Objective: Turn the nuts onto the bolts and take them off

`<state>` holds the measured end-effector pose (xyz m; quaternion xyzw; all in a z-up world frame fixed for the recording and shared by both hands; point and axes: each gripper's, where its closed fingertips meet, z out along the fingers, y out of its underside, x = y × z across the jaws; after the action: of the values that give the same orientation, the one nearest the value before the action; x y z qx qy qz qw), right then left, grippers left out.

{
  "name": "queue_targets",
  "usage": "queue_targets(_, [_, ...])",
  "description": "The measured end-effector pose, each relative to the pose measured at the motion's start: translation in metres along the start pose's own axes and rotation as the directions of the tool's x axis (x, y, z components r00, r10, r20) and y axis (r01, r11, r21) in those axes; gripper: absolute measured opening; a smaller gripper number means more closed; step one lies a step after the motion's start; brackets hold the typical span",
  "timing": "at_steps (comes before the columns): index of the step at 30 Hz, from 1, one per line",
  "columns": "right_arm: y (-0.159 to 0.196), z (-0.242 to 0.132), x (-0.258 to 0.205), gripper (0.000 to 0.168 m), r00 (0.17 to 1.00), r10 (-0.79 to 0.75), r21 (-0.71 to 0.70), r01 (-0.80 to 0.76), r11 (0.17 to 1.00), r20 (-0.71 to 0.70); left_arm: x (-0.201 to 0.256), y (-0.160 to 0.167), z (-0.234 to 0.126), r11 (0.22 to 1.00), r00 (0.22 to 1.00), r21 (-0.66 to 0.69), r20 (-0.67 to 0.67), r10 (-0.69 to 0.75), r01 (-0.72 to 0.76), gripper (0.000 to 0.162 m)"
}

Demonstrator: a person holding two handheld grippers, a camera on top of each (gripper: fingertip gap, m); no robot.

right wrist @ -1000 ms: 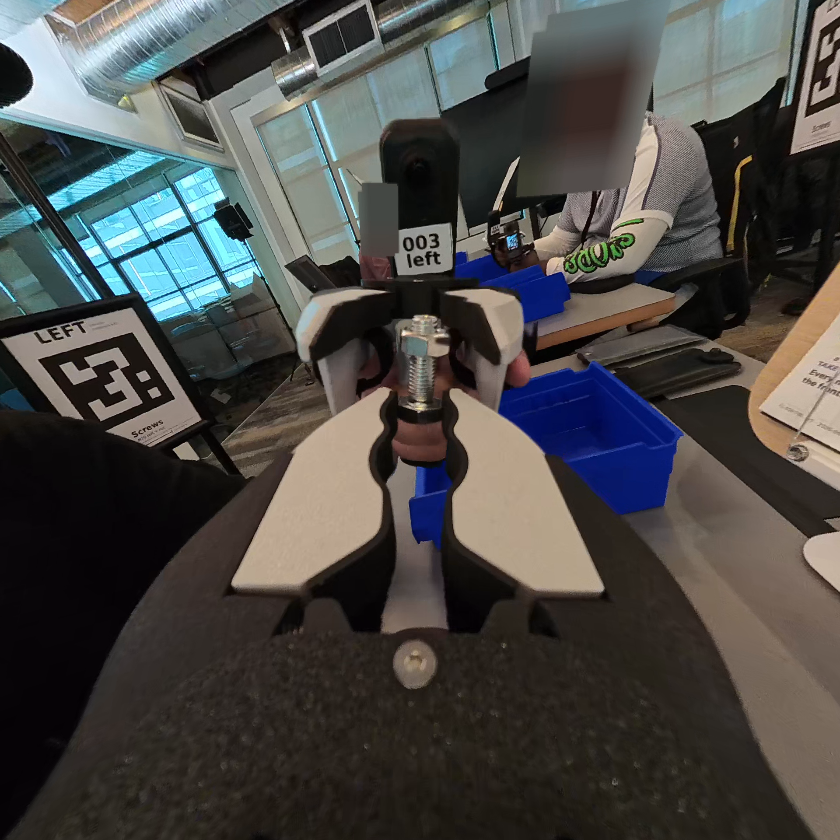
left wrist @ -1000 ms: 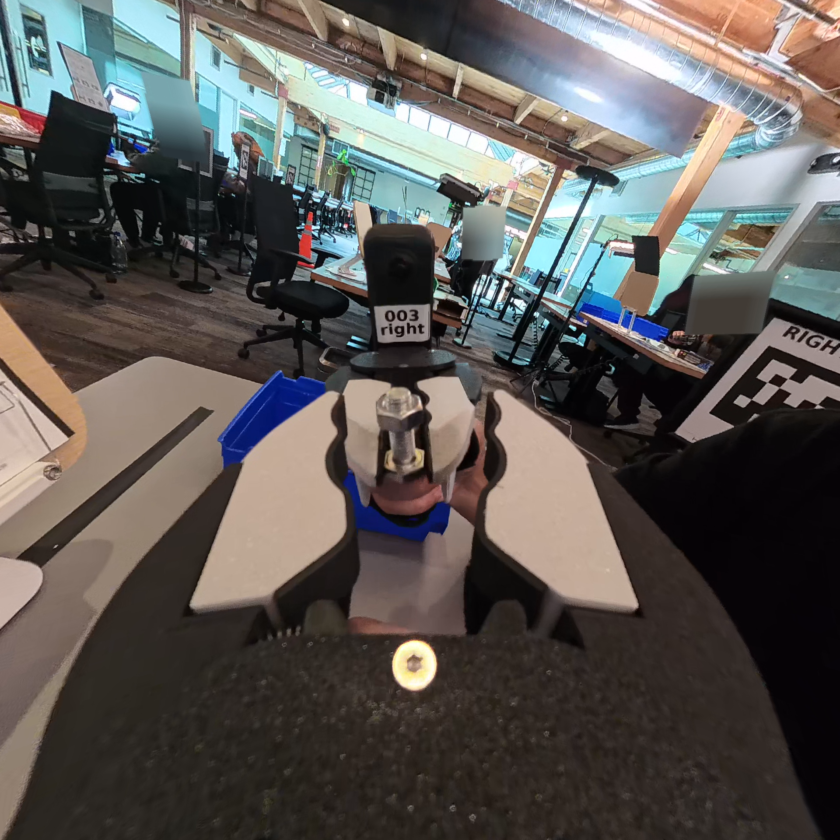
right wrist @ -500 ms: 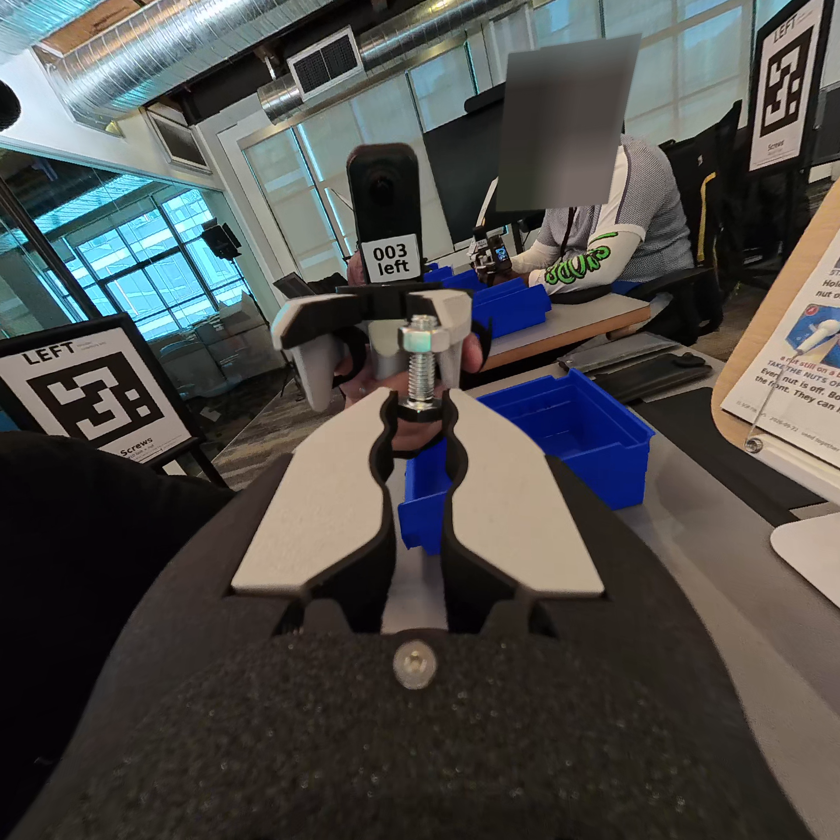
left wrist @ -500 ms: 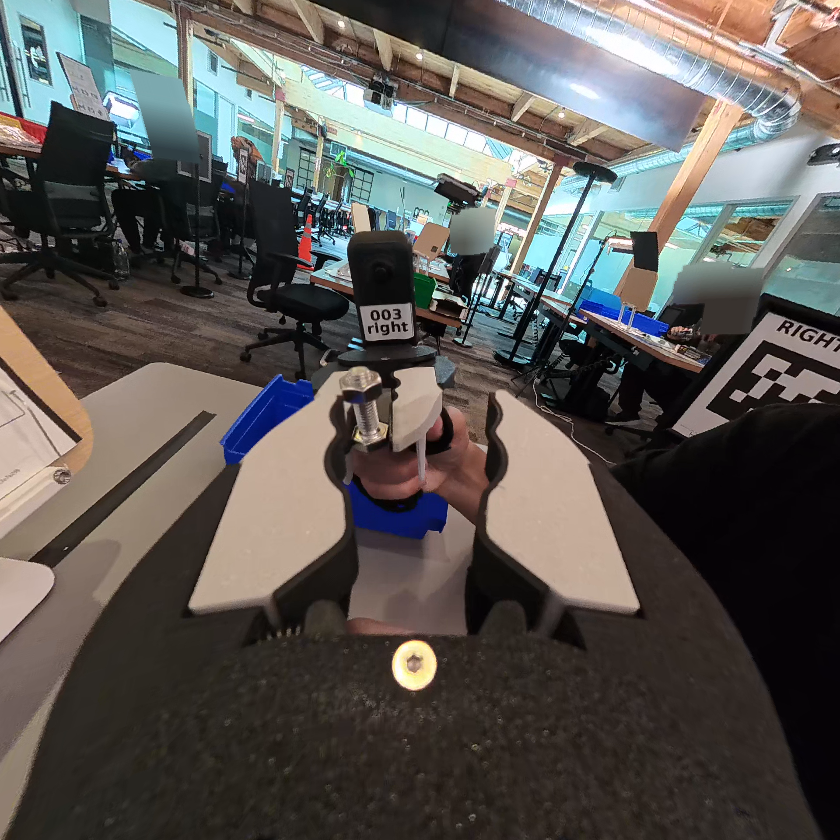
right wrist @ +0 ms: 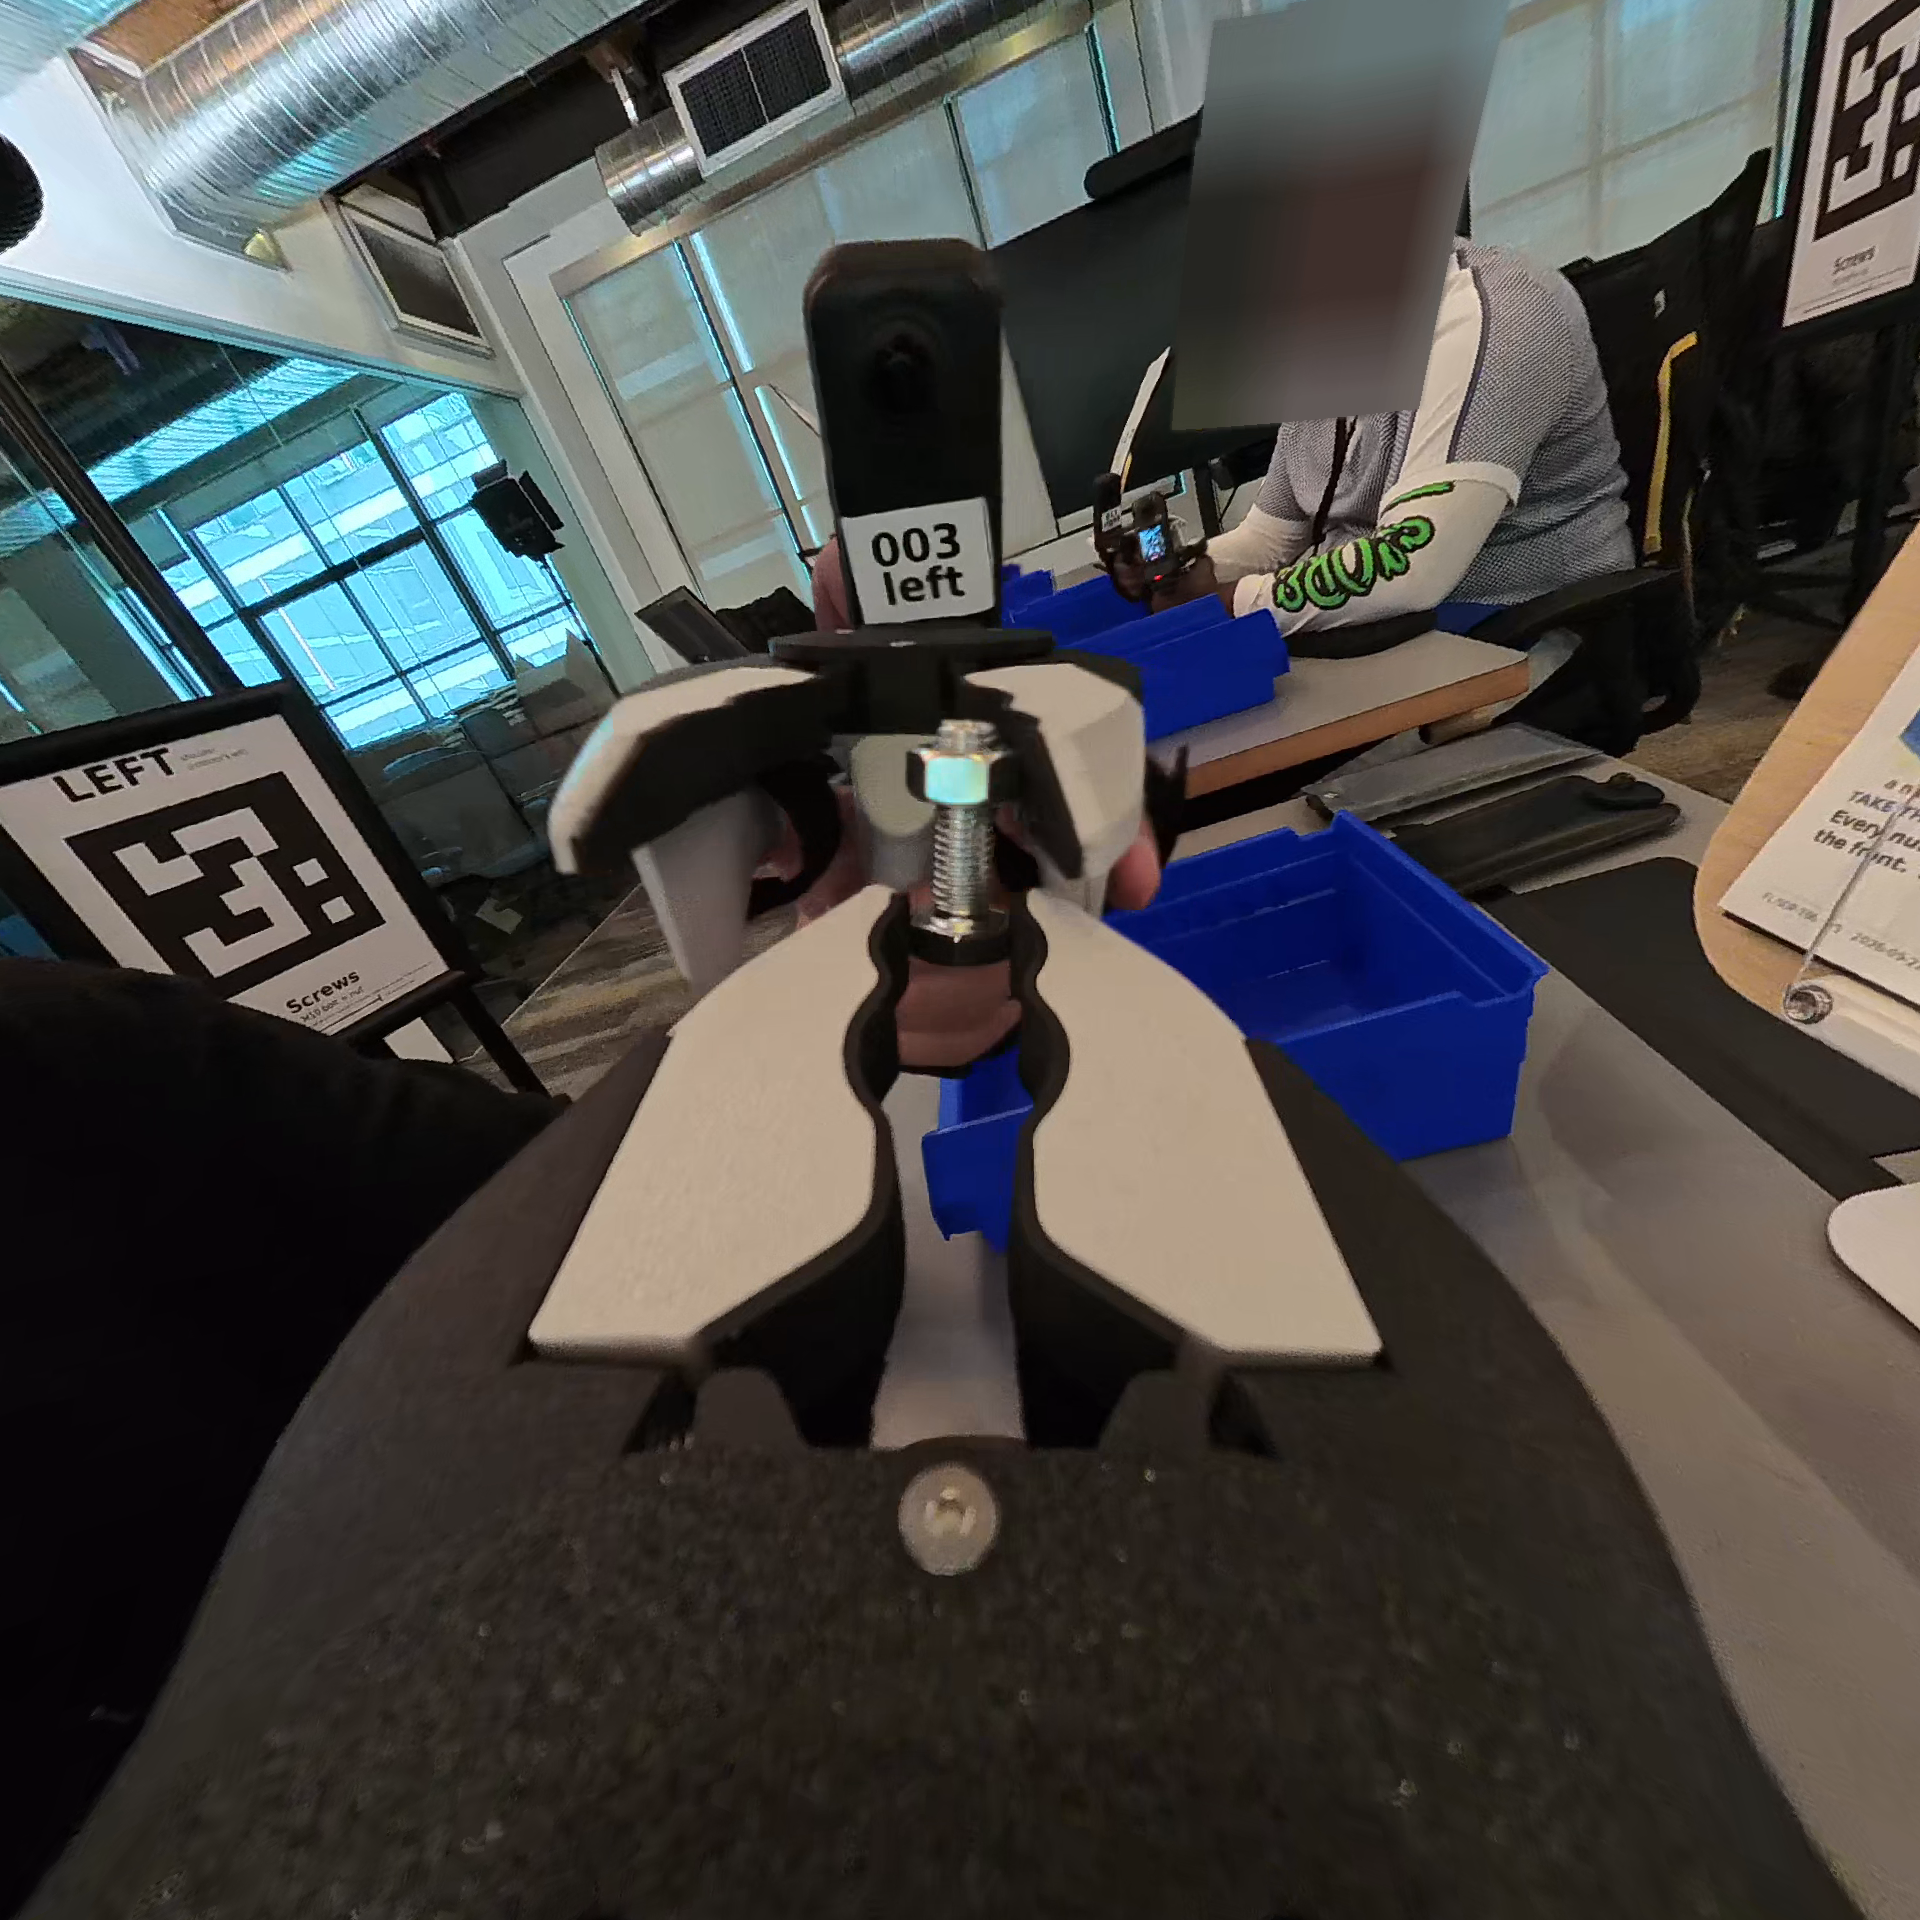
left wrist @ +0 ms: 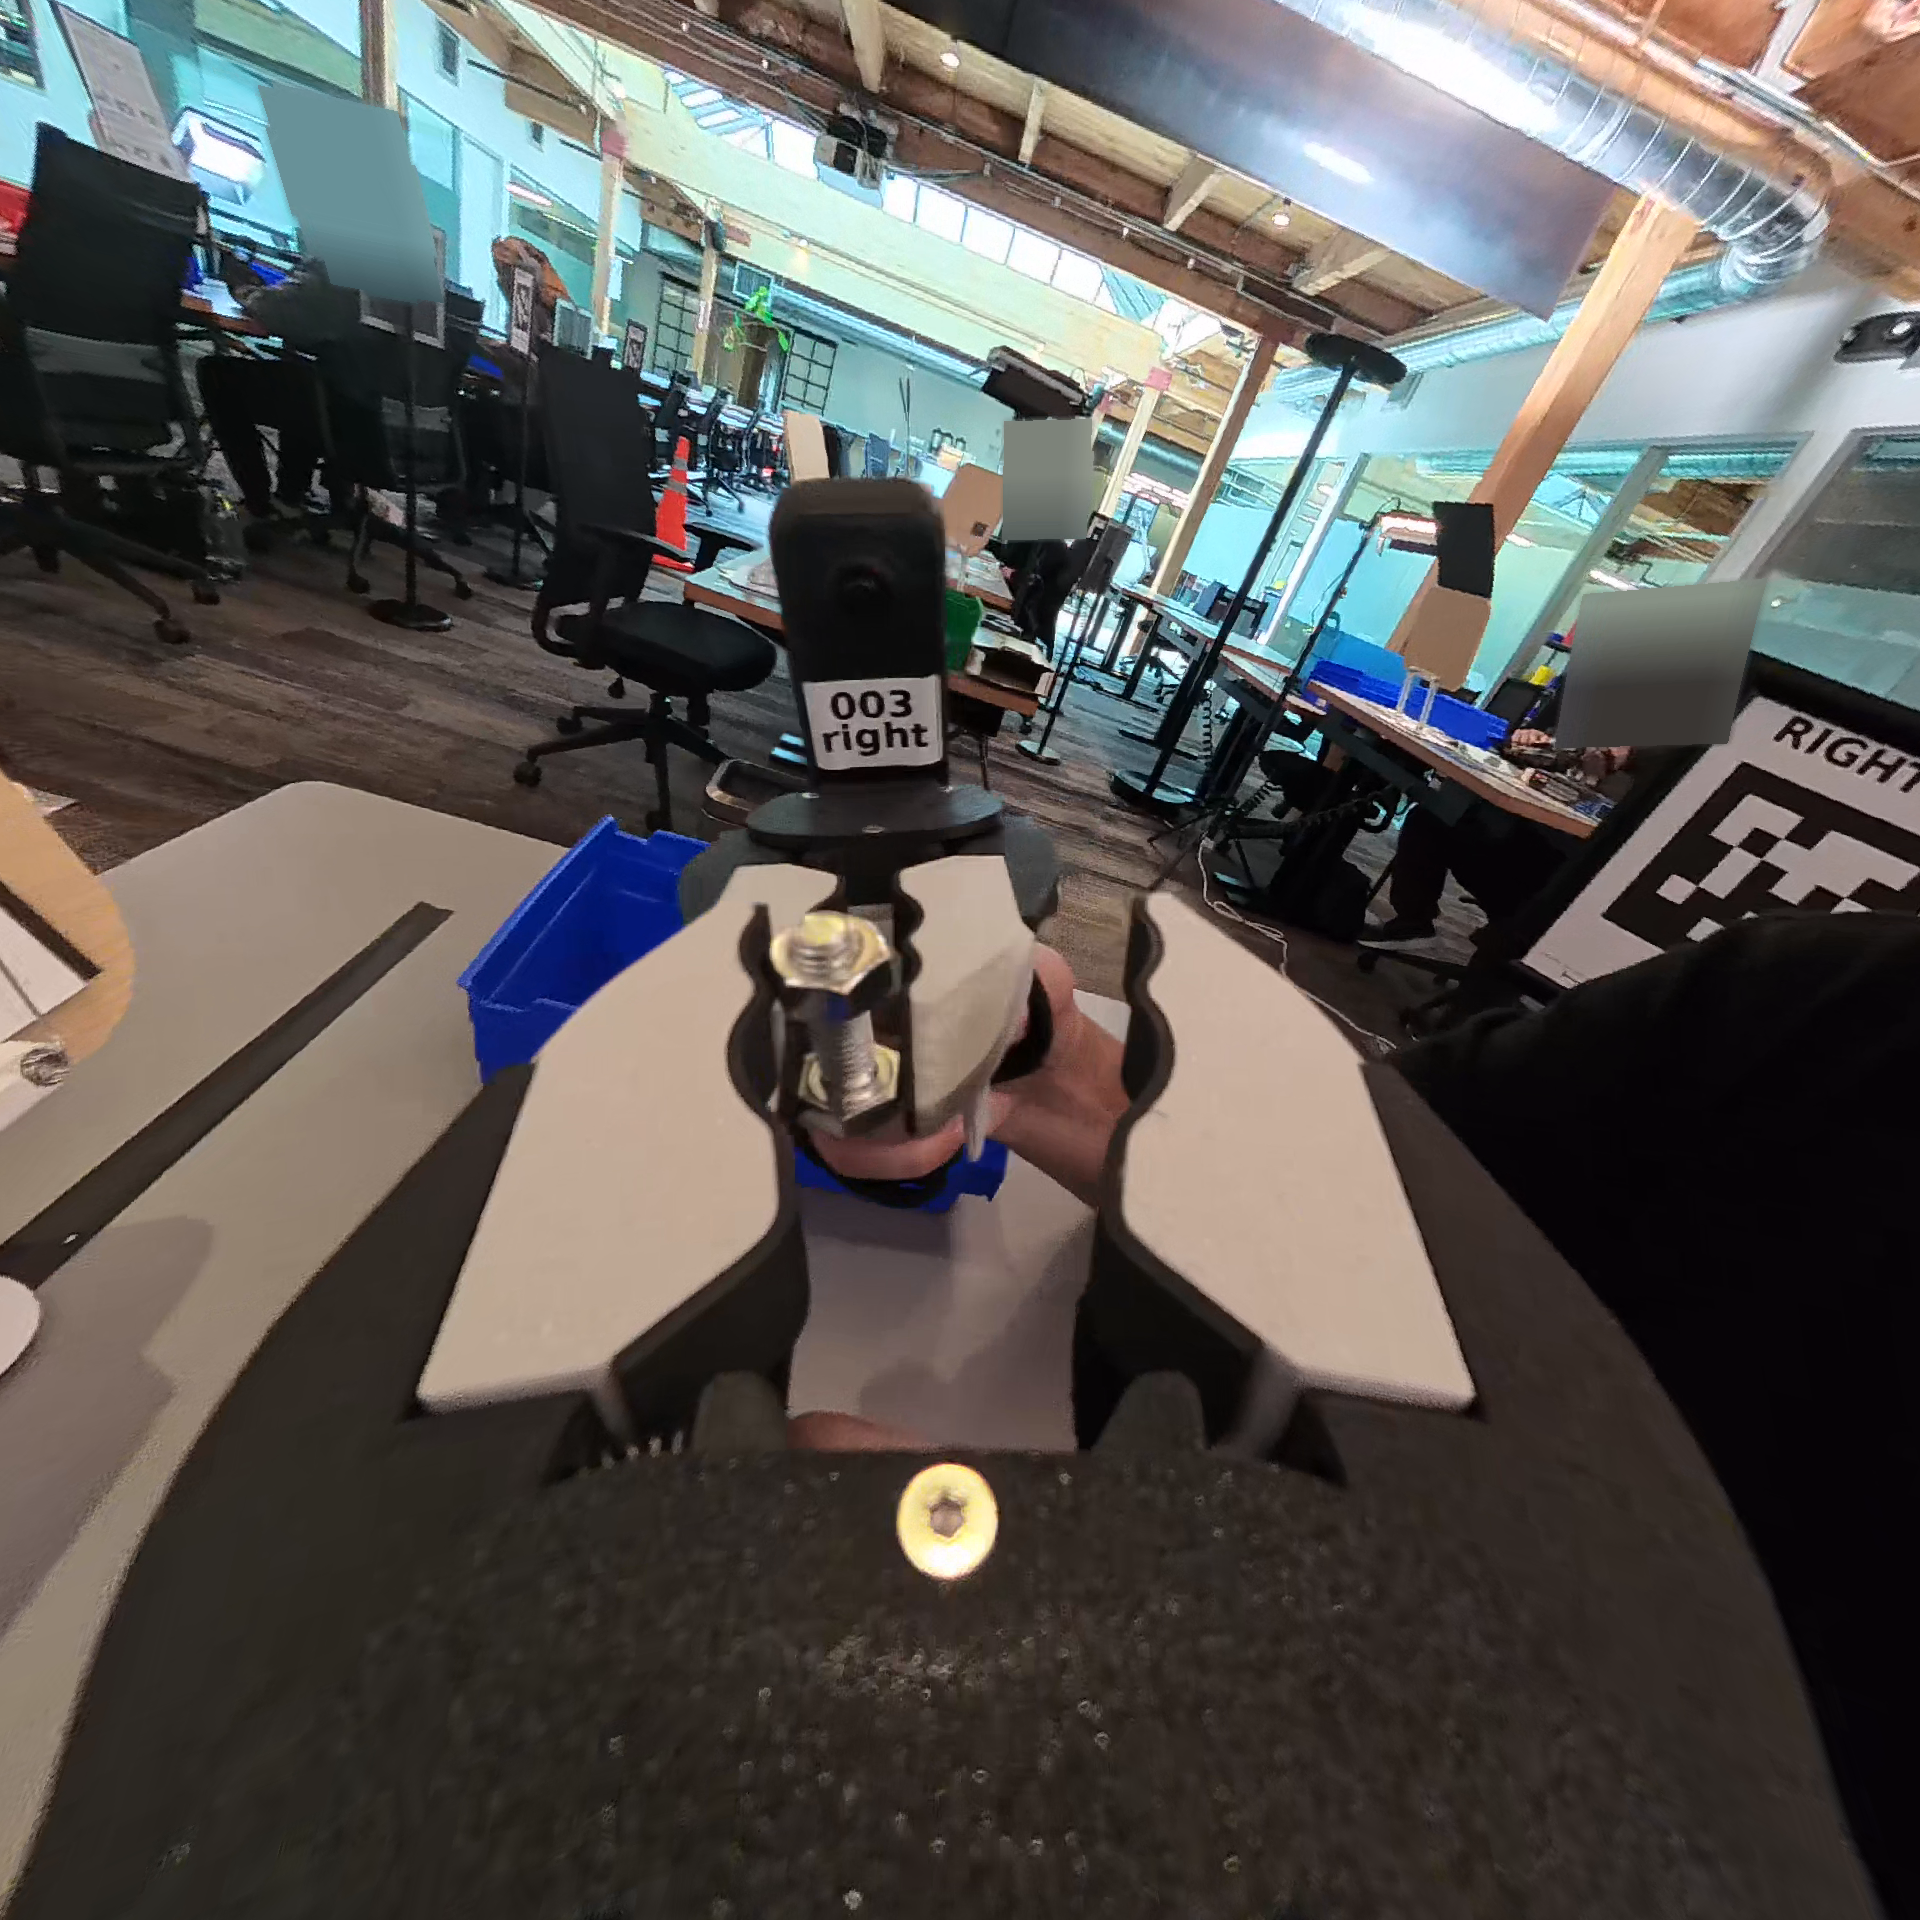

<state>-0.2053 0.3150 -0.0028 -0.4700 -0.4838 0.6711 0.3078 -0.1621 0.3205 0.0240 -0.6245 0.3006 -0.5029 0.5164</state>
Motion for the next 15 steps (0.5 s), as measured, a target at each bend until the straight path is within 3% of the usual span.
queue_targets(7, [-0.013, -0.014, 0.002, 0.018, 1.0, -0.01, 0.04, 0.011, 0.999, -0.024, 0.006, -0.013, -0.02, 0.999, 1.0, 0.027, 0.008, 0.023, -0.023, 0.061])
queue_targets(10, [-0.016, -0.018, 0.002, 0.018, 1.0, -0.006, 0.052, 0.007, 0.999, -0.021, -0.003, -0.024, -0.03, 0.996, 0.997, 0.079, 0.07, 0.024, -0.029, 0.06])
queue_targets(15, [-0.011, -0.011, 0.0, 0.018, 1.0, -0.008, 0.036, 0.008, 0.999, -0.01, -0.013, -0.019, -0.024, 0.997, 0.996, 0.08, 0.088, -0.012, 0.005, 0.062])
